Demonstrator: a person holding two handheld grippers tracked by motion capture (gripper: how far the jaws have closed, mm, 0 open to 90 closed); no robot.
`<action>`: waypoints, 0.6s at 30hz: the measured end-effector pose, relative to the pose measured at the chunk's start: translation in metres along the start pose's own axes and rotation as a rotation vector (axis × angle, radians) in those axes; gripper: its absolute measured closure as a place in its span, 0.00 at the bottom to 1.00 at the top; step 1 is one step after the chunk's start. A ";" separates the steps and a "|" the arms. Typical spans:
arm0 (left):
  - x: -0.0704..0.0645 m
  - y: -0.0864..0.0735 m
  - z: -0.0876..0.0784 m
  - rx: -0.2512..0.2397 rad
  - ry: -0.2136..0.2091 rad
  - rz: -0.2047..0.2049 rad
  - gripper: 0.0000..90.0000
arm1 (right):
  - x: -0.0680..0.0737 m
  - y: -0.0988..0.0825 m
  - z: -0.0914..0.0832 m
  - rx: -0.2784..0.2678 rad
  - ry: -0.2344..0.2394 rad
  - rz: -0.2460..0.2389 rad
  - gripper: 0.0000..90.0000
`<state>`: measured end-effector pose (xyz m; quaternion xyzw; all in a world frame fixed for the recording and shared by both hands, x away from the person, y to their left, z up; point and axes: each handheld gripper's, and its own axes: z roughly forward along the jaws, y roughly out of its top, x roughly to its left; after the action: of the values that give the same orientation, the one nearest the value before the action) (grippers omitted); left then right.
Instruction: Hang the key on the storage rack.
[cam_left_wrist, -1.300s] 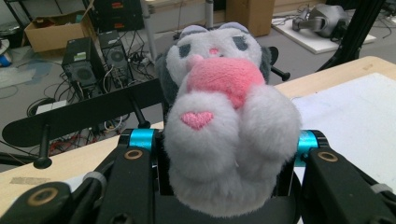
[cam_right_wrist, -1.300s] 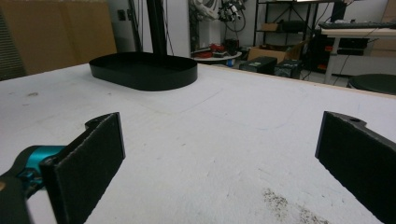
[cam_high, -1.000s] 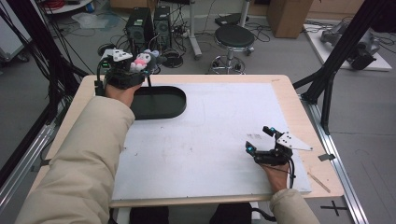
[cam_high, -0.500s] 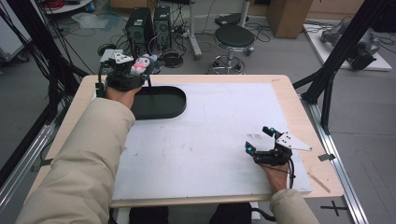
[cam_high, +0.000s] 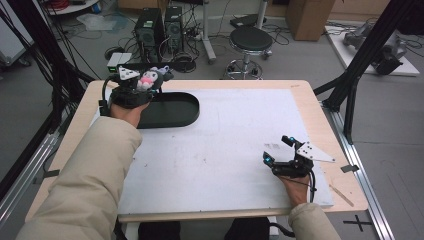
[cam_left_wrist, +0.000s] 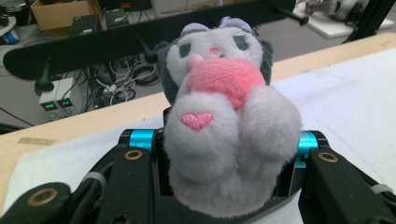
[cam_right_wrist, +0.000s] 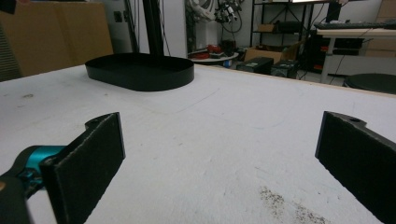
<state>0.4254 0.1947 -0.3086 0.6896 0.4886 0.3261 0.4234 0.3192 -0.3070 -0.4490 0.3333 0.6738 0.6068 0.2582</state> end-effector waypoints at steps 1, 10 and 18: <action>0.000 -0.002 0.000 -0.002 0.003 -0.010 0.63 | 0.000 0.000 0.000 -0.002 0.000 0.005 0.01; 0.001 -0.020 0.012 0.028 0.007 -0.019 0.63 | 0.000 -0.001 -0.002 -0.009 -0.008 0.013 0.01; 0.000 -0.026 0.028 0.016 0.003 -0.032 0.62 | 0.000 -0.001 -0.001 -0.005 -0.012 0.006 0.01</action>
<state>0.4393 0.1910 -0.3440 0.6845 0.5027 0.3168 0.4223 0.3182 -0.3080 -0.4495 0.3382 0.6697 0.6073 0.2613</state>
